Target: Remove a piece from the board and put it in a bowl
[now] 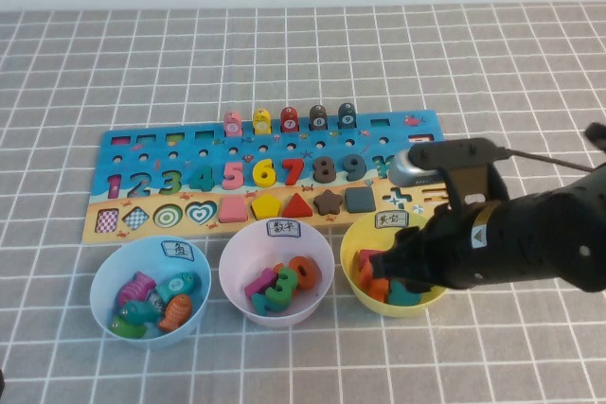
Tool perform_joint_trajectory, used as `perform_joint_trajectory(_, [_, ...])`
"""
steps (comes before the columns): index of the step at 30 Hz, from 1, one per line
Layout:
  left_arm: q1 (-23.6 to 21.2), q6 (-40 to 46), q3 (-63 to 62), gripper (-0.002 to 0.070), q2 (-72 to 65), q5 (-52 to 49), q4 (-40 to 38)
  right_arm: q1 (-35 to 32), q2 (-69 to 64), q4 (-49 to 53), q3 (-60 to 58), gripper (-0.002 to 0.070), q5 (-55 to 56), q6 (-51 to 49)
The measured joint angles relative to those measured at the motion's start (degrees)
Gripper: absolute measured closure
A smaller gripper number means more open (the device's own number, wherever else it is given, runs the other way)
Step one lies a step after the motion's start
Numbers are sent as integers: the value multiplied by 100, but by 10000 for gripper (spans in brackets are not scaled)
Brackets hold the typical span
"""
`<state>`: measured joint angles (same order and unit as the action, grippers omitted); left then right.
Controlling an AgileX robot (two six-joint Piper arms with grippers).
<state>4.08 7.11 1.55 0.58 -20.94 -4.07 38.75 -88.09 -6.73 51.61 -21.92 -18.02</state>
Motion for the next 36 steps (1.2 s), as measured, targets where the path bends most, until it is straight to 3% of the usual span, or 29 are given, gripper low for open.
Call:
perform_joint_trajectory(6, [0,0,0,673,0,0,0,0,485,3,0,615,-573,0])
perform_joint_trajectory(9, [0,0,0,673,0,0,0,0,641,3,0,671,-1024,0])
perform_joint_trajectory(30, [0,0,0,673,0,0,0,0,2810,314,0,691,-3883,535])
perform_joint_trajectory(36, [0,0,0,673,0,0,0,0,3388,325,-152,691,-3904,577])
